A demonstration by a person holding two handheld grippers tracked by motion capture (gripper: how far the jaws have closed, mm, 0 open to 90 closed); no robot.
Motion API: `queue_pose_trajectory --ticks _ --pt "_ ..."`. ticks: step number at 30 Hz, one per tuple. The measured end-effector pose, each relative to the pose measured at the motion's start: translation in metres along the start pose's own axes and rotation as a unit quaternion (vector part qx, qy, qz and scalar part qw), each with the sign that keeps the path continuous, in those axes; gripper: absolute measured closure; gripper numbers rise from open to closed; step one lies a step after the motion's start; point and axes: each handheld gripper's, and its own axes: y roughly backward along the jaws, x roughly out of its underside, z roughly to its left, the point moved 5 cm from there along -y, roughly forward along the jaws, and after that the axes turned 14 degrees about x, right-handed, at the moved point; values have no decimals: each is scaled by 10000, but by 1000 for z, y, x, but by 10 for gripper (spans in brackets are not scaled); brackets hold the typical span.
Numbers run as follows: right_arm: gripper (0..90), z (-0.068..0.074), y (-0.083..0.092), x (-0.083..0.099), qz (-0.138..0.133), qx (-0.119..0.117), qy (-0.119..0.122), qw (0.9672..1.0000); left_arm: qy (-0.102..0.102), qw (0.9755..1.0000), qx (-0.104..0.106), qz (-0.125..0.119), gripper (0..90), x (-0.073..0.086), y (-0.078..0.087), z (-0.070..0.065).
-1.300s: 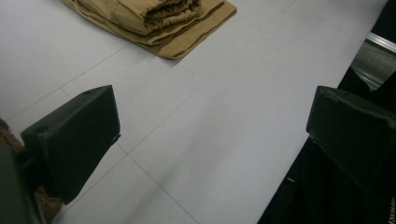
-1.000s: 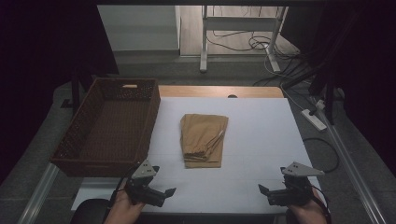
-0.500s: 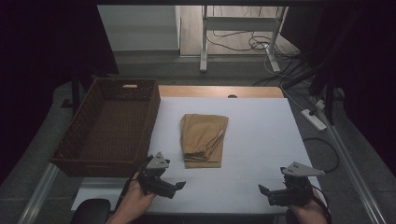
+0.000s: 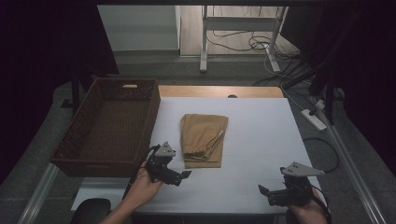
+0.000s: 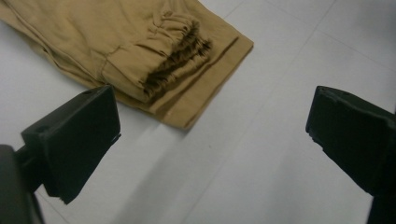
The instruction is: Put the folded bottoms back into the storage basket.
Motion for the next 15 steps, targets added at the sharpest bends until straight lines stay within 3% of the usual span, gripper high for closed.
queue_pose_trajectory --ticks 15 --pt "0 0 0 0 -7 -28 -5 10000 9 9999 -146 63 31 -22 -15 26"
